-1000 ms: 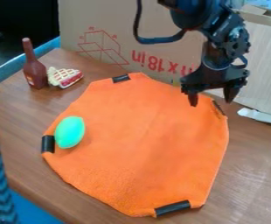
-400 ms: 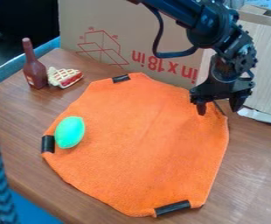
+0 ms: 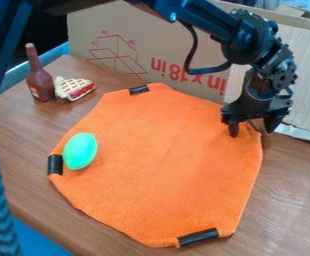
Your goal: Fold the cloth from the top right to bottom left
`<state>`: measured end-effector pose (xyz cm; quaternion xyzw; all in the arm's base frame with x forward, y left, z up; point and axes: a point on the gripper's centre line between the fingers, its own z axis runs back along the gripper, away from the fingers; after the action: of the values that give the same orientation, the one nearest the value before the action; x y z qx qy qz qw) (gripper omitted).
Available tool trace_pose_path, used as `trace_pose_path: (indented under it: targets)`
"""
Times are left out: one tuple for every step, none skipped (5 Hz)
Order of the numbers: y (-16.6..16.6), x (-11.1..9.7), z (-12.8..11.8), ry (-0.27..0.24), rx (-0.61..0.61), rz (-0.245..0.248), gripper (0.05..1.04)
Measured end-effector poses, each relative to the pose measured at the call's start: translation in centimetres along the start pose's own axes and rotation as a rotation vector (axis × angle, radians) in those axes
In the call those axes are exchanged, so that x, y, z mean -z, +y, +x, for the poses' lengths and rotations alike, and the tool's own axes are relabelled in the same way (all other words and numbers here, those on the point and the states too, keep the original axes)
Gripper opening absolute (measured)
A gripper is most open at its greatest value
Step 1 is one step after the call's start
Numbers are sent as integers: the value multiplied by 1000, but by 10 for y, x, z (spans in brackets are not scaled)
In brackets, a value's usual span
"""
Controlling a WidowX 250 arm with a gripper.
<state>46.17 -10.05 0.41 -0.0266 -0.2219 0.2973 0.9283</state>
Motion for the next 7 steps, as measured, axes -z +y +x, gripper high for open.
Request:
trace_pose_path:
  targets:
    - [-10,-2,0,-4,5,-18,696]
    - [-11,-2,-2,3,6,-22,400]
    - [-3,-1,-7,26,5,-15,176]
    - [14,-15,-2,36,-6,-24,67]
    - [32,-40,7,53,-17,-63,51]
    - [56,-75,17,73,-46,-128,51]
    - [89,-104,14,95,-35,-179,51]
